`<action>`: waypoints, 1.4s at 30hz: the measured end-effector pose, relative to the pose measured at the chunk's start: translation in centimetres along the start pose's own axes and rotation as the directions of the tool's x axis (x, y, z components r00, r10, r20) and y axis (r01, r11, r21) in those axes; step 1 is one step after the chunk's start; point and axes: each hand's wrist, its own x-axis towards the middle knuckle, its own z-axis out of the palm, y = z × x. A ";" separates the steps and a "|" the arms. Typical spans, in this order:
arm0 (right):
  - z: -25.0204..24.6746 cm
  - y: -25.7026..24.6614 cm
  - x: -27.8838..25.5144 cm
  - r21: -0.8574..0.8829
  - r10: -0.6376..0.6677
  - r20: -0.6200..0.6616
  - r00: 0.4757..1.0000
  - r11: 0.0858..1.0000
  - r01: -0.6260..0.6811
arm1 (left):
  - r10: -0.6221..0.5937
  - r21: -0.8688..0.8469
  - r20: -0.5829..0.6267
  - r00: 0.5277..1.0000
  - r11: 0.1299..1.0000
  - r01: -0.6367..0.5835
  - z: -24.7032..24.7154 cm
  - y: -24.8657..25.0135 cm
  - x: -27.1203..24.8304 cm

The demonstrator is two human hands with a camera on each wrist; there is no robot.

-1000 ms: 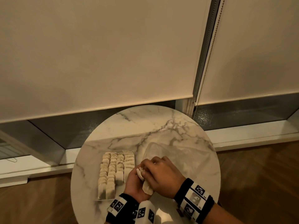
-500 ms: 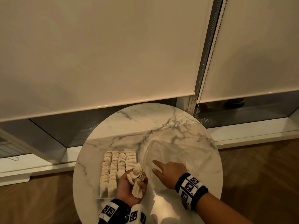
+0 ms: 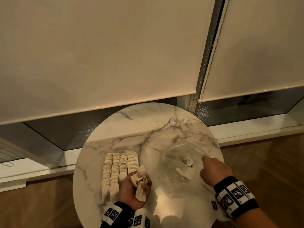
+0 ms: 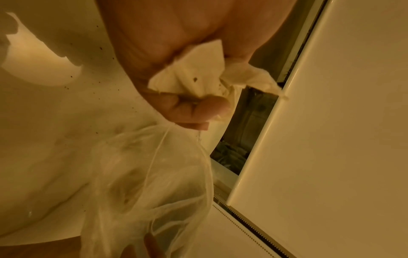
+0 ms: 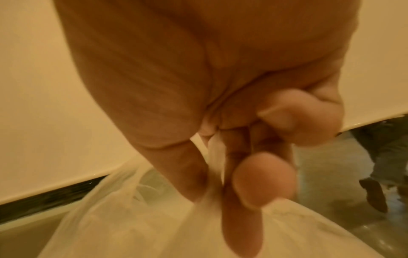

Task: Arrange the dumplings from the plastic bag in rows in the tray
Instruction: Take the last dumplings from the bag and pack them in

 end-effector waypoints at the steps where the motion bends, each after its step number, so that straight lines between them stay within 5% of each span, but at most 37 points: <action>1: -0.1 0.8 -0.1 0.025 0.034 0.016 0.999 0.999 -0.034 | -0.008 0.015 -0.002 1.000 1.000 0.008 0.2 0.0 0.3; 8: -0.5 3.7 -1.3 0.166 0.183 0.093 0.979 0.966 -0.196 | 0.014 0.081 -0.023 1.000 0.997 -0.012 1.6 -0.9 1.4; 13: -0.2 1.9 -1.5 0.371 0.096 0.212 0.973 0.913 -0.171 | 0.025 0.089 0.005 1.000 0.996 -0.026 2.8 -1.1 0.8; 20: 2.3 -0.7 2.9 0.266 -0.063 0.233 0.970 0.964 -0.001 | 0.049 0.099 0.049 0.998 0.994 -0.054 3.8 -1.1 -0.4; 30: 4.8 -0.4 4.4 -0.008 -0.058 0.289 0.956 0.998 0.063 | 0.164 0.061 0.037 0.986 0.984 -0.166 2.2 -0.6 -3.5; 42: 5.2 0.3 6.5 0.178 -0.109 0.104 0.989 0.980 0.089 | 0.204 0.057 -0.008 0.979 0.977 -0.203 1.2 0.0 -3.9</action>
